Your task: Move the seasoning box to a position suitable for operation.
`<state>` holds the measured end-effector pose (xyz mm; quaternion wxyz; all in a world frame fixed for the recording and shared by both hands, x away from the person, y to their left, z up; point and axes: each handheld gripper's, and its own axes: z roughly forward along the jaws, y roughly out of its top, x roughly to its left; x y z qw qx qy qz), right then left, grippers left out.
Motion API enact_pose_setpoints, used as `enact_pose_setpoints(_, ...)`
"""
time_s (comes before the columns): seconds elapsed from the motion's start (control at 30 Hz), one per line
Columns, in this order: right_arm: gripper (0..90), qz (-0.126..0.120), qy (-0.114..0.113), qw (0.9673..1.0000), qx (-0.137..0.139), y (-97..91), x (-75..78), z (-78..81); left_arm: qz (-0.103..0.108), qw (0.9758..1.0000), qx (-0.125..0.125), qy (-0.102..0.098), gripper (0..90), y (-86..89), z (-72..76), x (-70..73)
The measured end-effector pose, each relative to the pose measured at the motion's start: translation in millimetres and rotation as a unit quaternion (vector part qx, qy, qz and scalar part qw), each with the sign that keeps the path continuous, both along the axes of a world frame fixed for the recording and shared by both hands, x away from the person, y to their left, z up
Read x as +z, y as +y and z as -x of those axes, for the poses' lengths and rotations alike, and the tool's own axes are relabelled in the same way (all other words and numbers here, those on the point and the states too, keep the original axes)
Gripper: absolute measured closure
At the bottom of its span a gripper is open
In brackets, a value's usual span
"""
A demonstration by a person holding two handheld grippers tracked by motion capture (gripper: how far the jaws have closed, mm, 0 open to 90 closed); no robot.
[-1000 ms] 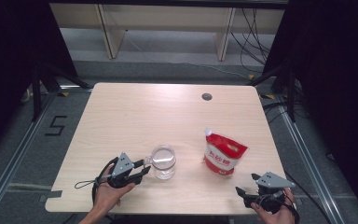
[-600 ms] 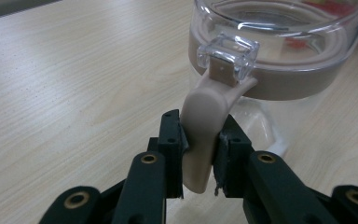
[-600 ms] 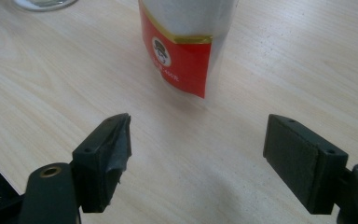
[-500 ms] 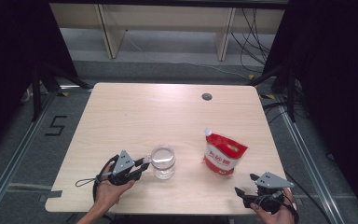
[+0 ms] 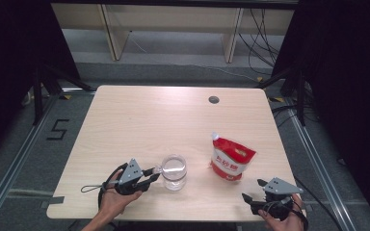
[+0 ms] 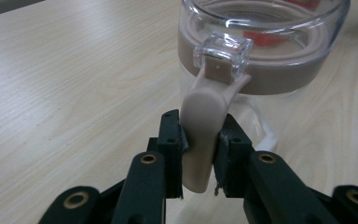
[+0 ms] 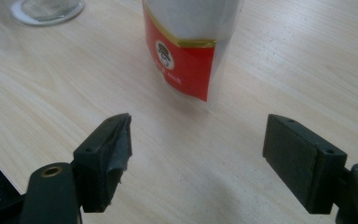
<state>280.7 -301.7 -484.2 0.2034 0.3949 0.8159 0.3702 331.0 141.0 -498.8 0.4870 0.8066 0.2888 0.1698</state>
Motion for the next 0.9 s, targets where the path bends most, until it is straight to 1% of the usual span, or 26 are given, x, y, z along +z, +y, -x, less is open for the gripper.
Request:
enact_pose_setpoints(0.03,24.8,0.003,-0.003,1.0,0.003,-0.5,-0.7,-0.2,-0.019,0.9997,-0.012,-0.011,74.3,-0.7,-1.4,1.5)
enact_pose_setpoints(0.07,24.8,0.005,-0.006,1.0,0.004,-1.2,-1.1,-0.4,0.003,1.0,-0.009,0.0,74.3,-4.1,0.0,-0.3)
enact_pose_setpoints(0.1,24.8,0.005,-0.006,1.0,0.004,-1.2,-1.1,-0.4,0.003,1.0,-0.009,0.0,74.3,-4.1,0.0,-0.3)
enact_pose_setpoints(0.13,24.8,0.003,0.005,1.0,0.002,-1.6,-1.7,0.5,-0.002,0.9999,-0.013,-0.006,74.2,-4.2,0.0,0.2)
enact_pose_setpoints(0.17,24.8,0.006,-0.004,1.0,0.005,-2.4,-1.9,0.0,0.002,0.9999,-0.012,-0.001,74.2,-4.9,0.8,-0.2)
enact_pose_setpoints(0.2,24.8,0.004,-0.005,1.0,0.007,-2.8,-2.2,-0.3,0.003,0.9999,-0.013,0.0,74.1,-5.7,1.3,-0.3)
enact_pose_setpoints(0.23,24.8,0.004,-0.005,1.0,0.007,-2.8,-2.2,-0.3,0.003,0.9999,-0.013,0.0,74.1,-5.7,1.3,-0.3)
enact_pose_setpoints(0.27,24.8,0.004,-0.001,1.0,0.002,-2.1,-1.5,0.9,0.002,0.9998,-0.021,-0.003,74.0,-6.3,1.6,0.1)
enact_pose_setpoints(0.3,24.8,0.004,-0.001,1.0,0.002,-2.1,-1.5,0.9,0.002,0.9998,-0.021,-0.003,73.9,-6.3,1.6,0.1)
enact_pose_setpoints(0.33,24.8,0.006,-0.003,0.9999,0.012,-1.7,-2.1,-0.7,0.0,0.9997,-0.025,0.0,73.9,-6.6,2.2,0.5)
enact_pose_setpoints(0.4,24.8,0.008,-0.001,0.9999,0.012,-1.0,-2.0,-0.4,0.001,0.9995,-0.03,-0.001,73.8,-6.9,2.2,0.3)
enact_pose_setpoints(0.43,24.8,0.006,-0.001,0.9999,0.014,0.0,-1.8,-0.4,0.002,0.9994,-0.034,0.001,73.7,-6.6,1.7,0.4)
enact_pose_setpoints(0.47,24.9,0.009,-0.003,0.9999,0.014,0.5,-1.7,-0.1,0.008,0.9994,-0.032,0.007,73.5,-6.7,1.5,0.1)
enact_pose_setpoints(0.5,24.8,0.006,0.002,0.9999,0.011,1.5,-1.6,1.0,0.013,0.9993,-0.035,0.01,73.1,-6.4,1.1,-0.1)
enact_pose_setpoints(0.53,24.8,0.011,-0.003,0.9998,0.019,0.5,-1.9,-0.4,0.017,0.9992,-0.034,0.016,71.8,-6.0,1.6,-0.1)
enact_pose_setpoints(0.57,24.8,0.01,-0.003,0.9998,0.014,0.2,-2.2,-0.1,0.014,0.9991,-0.036,0.014,60.6,-6.9,3.9,-0.1)
enact_pose_setpoints(0.6,24.8,0.009,-0.001,0.9999,0.013,-0.1,-2.2,0.1,0.014,0.9991,-0.036,0.014,54.8,-6.9,3.9,-0.1)
enact_pose_setpoints(0.63,24.8,0.009,-0.001,0.9999,0.013,-0.1,-2.2,0.1,0.004,0.9993,-0.036,0.011,54.8,-7.1,5.8,0.2)
enact_pose_setpoints(0.7,24.8,0.008,0.001,0.9999,0.013,-0.5,-2.7,-0.3,0.003,0.9995,-0.031,0.009,42.1,-7.9,9.3,1.0)
enact_pose_setpoints(0.73,24.8,0.003,0.008,0.9999,0.006,0.6,-3.0,1.1,0.006,0.9996,-0.024,0.016,33.5,-7.3,9.9,1.2)
enact_pose_setpoints(0.77,24.8,0.003,0.008,0.9999,0.006,0.6,-3.0,1.1,0.005,0.9997,-0.014,0.019,33.5,-6.2,10.4,2.3)
enact_pose_setpoints(0.8,24.8,0.005,0.006,0.9999,0.008,0.3,-3.1,0.5,0.011,0.9995,-0.008,0.029,30.8,-5.0,10.4,2.8)
enact_pose_setpoints(0.83,24.9,0.0,0.007,0.9999,0.01,0.8,-3.5,0.4,0.016,0.999,-0.01,0.041,29.7,-3.2,10.0,3.5)
enact_pose_setpoints(0.87,24.8,0.008,0.003,0.9998,0.018,-0.4,-3.1,-1.1,0.023,0.9985,-0.01,0.05,28.5,-0.9,10.4,4.7)
enact_pose_setpoints(0.9,24.8,0.009,0.007,0.9999,0.013,0.4,-3.0,-0.1,0.022,0.9985,-0.008,0.05,27.0,0.4,10.8,6.0)
